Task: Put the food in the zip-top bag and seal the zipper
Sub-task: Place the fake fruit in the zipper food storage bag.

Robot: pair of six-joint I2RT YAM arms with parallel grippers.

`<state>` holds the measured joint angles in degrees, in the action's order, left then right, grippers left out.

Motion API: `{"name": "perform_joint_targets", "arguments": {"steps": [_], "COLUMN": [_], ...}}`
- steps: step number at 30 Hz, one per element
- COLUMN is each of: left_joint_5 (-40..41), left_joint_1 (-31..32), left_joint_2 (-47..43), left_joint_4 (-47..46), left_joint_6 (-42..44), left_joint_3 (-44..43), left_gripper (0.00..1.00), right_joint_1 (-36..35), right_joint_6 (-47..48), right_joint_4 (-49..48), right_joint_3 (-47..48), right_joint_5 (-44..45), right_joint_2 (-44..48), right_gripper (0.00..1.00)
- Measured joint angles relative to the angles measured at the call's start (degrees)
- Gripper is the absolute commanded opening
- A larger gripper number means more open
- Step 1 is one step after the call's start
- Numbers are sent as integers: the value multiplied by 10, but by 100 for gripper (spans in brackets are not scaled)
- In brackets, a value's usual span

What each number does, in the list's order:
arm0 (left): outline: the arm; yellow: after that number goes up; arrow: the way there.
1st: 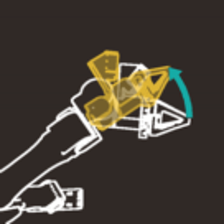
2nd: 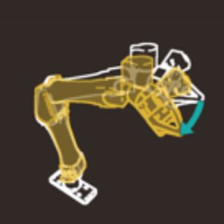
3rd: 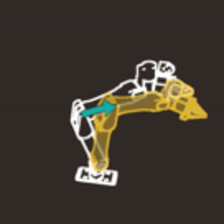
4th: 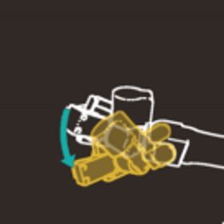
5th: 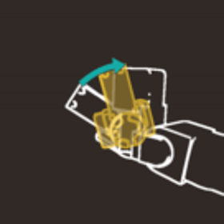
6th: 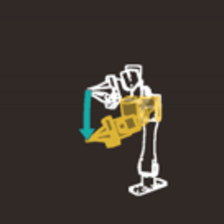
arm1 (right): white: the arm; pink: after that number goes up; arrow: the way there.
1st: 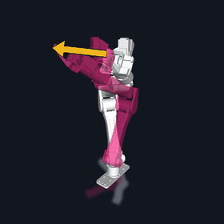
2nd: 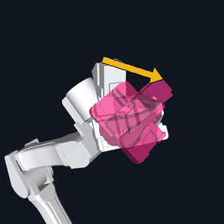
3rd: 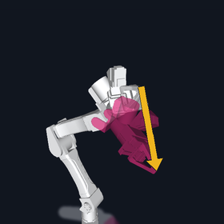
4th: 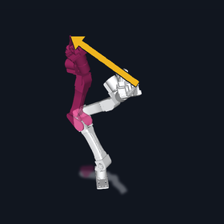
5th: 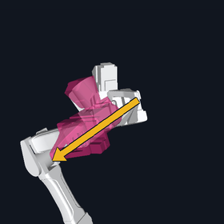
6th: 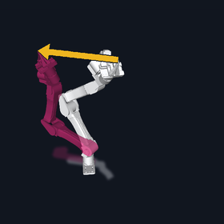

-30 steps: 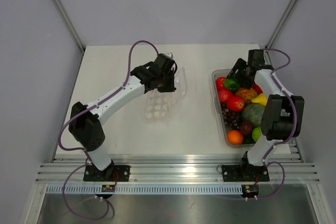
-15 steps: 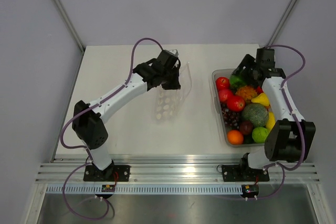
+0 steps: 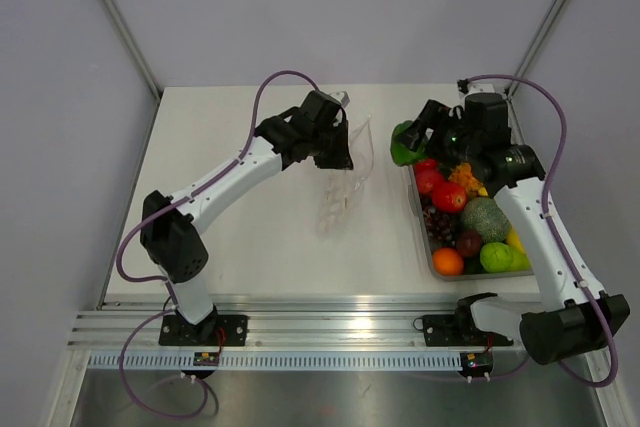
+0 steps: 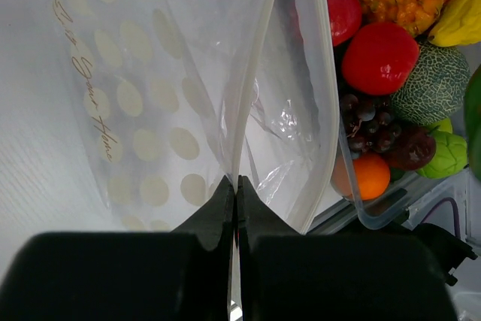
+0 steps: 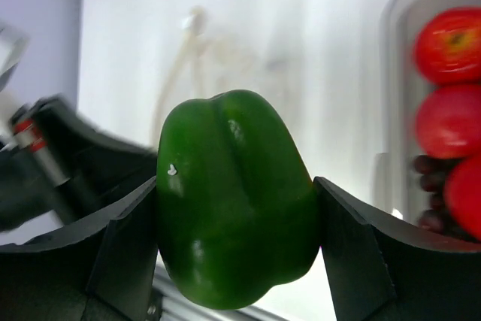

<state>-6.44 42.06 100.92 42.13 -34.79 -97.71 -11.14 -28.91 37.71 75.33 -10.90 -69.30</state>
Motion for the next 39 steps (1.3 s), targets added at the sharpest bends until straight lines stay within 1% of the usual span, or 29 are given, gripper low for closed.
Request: {"name": "perform_joint_targets", "arguments": {"steps": [5,10,17,23,31,34,36,39], "left_joint_5": [-14,-23,-33,-50,-89,-115,-140,-168], "left_joint_1": [0,0,-3,-11,-21,-22,-19,-15], "left_joint_2": [6,6,6,5,-1,-5,-9,-23], "left_joint_4": [-2,-2,-2,-5,-27,-33,-56,-71], "left_joint_6": [0,0,-2,-4,-11,-17,-23,-30], "left_joint_3": [0,0,0,4,23,27,27,27], "left_gripper": [0,0,0,0,0,0,0,0], "right_joint_1": [-93,-139,-146,-145,-144,-144,-144,-144], "right_joint_6": [-31,-52,-78,-87,-92,-95,-100,-106], "right_joint_4": [-6,-28,-70,-76,-78,-78,-78,-78], "right_joint_3": [6,13,-10,-38,-42,-41,-41,-41], "right_joint_5": [-15,-23,-20,10,43,59,63,76], "right_joint_2": [-6,-37,-72,-88,-102,-116,-132,-152], "right_gripper": [36,36,35,35,35,36,36,39]}}
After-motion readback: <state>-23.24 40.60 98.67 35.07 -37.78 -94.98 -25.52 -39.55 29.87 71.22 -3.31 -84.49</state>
